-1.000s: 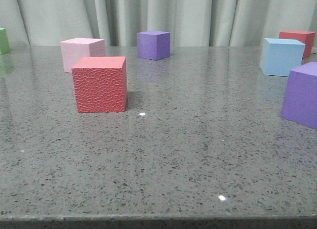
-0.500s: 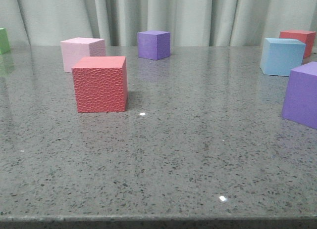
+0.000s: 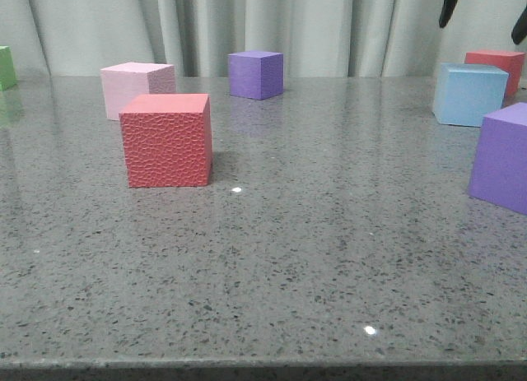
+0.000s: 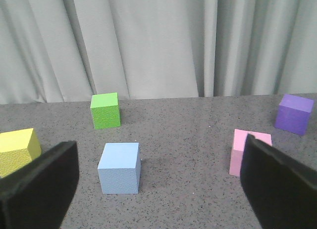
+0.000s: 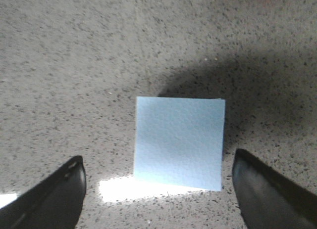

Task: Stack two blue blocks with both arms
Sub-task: 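Reach the right gripper down and grasp the light blue cube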

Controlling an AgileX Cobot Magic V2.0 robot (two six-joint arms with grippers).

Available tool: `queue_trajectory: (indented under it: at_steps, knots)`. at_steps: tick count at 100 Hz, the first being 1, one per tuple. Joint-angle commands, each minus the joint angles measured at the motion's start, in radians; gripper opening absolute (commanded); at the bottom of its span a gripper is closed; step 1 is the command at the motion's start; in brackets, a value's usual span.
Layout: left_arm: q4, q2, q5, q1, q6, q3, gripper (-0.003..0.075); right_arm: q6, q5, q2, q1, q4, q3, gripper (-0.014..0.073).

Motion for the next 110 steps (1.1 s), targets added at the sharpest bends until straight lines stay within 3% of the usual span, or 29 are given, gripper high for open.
queue_trajectory:
  at_steps: [1, 80, 103, 110]
  knots:
    - [-0.01, 0.004, -0.074, 0.001, -0.003, -0.034, 0.0641, 0.003, -0.013, -0.036, -0.002, -0.008, -0.035, 0.0601]
    - [-0.01, 0.004, -0.074, 0.001, -0.003, -0.034, 0.0641, -0.006, -0.008, 0.052, -0.002, -0.021, -0.035, 0.0596]
    - [-0.01, 0.004, -0.074, 0.001, -0.003, -0.034, 0.0641, -0.007, -0.008, 0.052, -0.002, -0.021, -0.035, 0.0452]
    - [-0.01, 0.004, -0.074, 0.001, -0.003, -0.034, 0.0641, -0.007, -0.007, 0.052, -0.002, -0.021, -0.035, 0.0451]
